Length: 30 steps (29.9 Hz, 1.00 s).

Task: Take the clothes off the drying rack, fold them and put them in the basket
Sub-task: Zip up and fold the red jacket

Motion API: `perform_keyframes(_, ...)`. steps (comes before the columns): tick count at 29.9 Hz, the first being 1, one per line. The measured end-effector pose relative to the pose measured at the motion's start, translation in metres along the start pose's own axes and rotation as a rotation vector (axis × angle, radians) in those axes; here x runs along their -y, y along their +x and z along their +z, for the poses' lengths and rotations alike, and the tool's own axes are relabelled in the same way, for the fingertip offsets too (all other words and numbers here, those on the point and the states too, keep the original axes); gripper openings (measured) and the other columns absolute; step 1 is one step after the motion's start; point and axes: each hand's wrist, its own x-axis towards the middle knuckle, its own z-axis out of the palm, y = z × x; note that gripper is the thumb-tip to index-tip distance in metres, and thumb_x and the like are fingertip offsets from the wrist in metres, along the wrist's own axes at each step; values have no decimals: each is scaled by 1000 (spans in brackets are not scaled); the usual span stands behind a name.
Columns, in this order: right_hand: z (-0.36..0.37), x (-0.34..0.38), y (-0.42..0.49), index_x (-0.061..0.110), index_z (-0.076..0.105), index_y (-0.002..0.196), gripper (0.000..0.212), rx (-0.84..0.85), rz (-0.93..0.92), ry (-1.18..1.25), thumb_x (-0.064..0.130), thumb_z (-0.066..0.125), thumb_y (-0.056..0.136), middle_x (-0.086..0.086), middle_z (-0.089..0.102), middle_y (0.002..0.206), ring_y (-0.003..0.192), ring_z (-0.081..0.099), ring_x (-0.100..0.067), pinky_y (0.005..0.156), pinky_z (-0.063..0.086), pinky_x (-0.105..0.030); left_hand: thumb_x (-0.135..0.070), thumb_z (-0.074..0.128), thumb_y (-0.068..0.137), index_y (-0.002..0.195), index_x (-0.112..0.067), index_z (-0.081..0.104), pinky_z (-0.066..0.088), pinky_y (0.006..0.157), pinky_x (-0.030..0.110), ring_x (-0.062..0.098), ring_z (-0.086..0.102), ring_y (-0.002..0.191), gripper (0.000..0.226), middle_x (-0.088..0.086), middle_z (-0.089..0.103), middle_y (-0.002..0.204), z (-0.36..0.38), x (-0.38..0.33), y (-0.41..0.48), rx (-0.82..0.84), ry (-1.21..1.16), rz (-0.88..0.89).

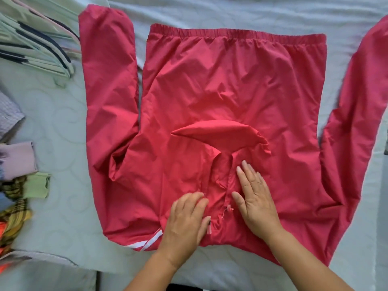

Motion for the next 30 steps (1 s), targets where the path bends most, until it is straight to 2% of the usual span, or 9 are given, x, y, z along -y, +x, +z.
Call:
perform_keyframes(3, -6, -3, 5, 10, 25, 144, 57, -48, -12, -2, 45, 20, 99, -8, 25, 152, 144, 10, -13, 116, 14, -32, -38, 52, 79, 87, -26, 60, 42, 69, 22, 10, 53, 77, 17, -10, 60, 81, 0, -36, 12, 142, -93, -136)
perform_keyframes(6, 0, -3, 11, 8, 25, 144, 60, -30, 28, -60, 47, 18, 98, -12, 24, 152, 145, 3, -10, 117, 11, -32, -29, 64, 80, 102, -21, 62, 41, 82, 27, 14, 53, 90, 23, -7, 58, 84, 10, -54, 29, 262, -319, -579)
perform_keyframes(10, 11, -5, 18, 7, 23, 144, 64, 6, 46, -193, 50, 15, 98, -14, 24, 152, 145, 3, -14, 117, 10, -34, -29, 56, 73, 75, -33, 52, 41, 73, 29, 6, 45, 69, 7, -16, 44, 65, 17, -50, 21, -9, -680, -700)
perform_keyframes(12, 11, -3, 19, 9, 25, 144, 63, -15, 53, -201, 51, 14, 98, -13, 25, 152, 143, 13, -19, 117, 10, -35, -42, 50, 73, 80, -35, 46, 42, 75, 29, 5, 44, 74, 11, -18, 47, 75, 13, -46, 11, -11, -630, -637)
perform_keyframes(15, 2, 2, 17, 16, 27, 143, 58, -106, -5, -135, 50, 18, 98, -10, 23, 152, 144, 11, -18, 117, 8, -37, -45, 48, 80, 113, -31, 43, 36, 90, 27, 9, 45, 102, 36, -5, 55, 111, 2, -38, 10, -79, -246, -338)
perform_keyframes(19, -8, 7, 38, 13, 29, 143, 57, -192, -104, -146, 47, 26, 97, -12, 24, 152, 142, 16, -23, 117, 12, -43, -46, 44, 83, 140, -19, 33, 16, 112, 44, 21, 24, 138, 64, 5, 29, 148, -1, -8, 48, -93, 137, -40)
perform_keyframes(25, 12, -9, 70, 20, 26, 145, 68, -59, 14, -297, 60, 22, 90, -15, 24, 153, 140, 17, -28, 115, 8, -46, -68, 28, 80, 145, -27, 13, 7, 110, 53, 20, 0, 145, 79, 1, 18, 152, 38, 33, 63, 120, 340, -125)
perform_keyframes(27, 12, -9, 72, 20, 26, 144, 68, -19, 27, -310, 58, 25, 88, -16, 26, 152, 139, 18, -29, 115, 6, -45, -68, 28, 79, 145, -26, 18, 11, 108, 54, 22, 11, 142, 78, 1, 19, 151, 35, 30, 66, 126, 348, -115)
perform_keyframes(30, 2, -4, 72, 20, 28, 143, 69, 83, 55, -311, 61, 12, 91, -16, 28, 151, 138, 18, -29, 114, 2, -43, -63, 31, 81, 142, -26, 26, 28, 107, 56, 23, 23, 136, 72, 4, 33, 149, 7, 23, 68, 129, 283, -92)
